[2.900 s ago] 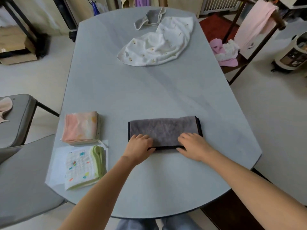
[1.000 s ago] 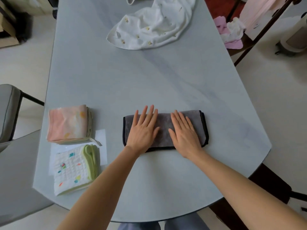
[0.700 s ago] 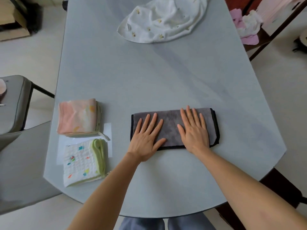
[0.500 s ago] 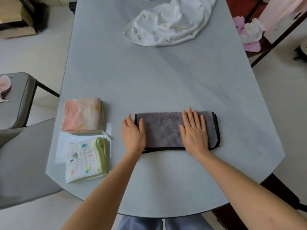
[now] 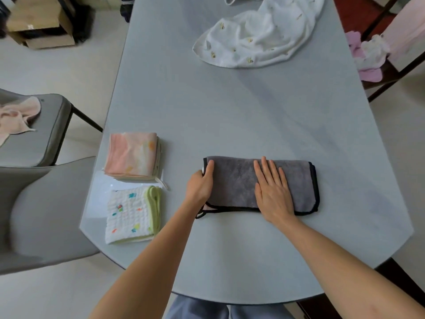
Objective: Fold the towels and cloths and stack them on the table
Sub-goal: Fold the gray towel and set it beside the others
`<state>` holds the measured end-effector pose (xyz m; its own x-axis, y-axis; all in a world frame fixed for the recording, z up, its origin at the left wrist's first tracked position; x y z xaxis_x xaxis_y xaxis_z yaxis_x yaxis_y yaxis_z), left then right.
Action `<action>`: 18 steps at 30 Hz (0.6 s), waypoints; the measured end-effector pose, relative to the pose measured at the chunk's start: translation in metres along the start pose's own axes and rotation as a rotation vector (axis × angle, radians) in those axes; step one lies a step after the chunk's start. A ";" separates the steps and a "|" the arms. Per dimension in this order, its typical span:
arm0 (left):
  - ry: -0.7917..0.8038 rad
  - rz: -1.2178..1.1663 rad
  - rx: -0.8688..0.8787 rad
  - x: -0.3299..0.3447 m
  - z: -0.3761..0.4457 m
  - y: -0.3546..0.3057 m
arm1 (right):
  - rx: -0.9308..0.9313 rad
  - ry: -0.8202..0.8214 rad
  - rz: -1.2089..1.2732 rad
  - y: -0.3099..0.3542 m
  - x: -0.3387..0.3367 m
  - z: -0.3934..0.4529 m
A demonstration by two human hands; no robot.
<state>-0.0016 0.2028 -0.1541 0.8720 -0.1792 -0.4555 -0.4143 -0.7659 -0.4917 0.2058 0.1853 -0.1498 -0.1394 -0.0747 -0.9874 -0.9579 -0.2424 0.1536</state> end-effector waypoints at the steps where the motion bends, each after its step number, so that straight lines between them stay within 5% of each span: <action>1: 0.004 0.005 0.026 0.001 0.000 0.000 | 0.003 -0.002 0.002 -0.001 0.000 0.000; 18: -0.004 -0.286 0.196 -0.011 -0.020 -0.020 | 0.076 0.106 -0.125 0.003 0.013 0.007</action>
<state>0.0026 0.2078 -0.1238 0.9591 0.0278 -0.2816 -0.1961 -0.6518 -0.7326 0.1997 0.1909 -0.1621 0.0059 -0.1514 -0.9885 -0.9828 -0.1832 0.0222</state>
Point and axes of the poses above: each hand's wrist, its own z-axis towards the middle knuckle, its own x-axis out of the palm, y = z × x, the point moved 10 cm from there along z, towards the middle knuckle, and after that the axes turned 10 degrees about -x, right-handed, at the moved point
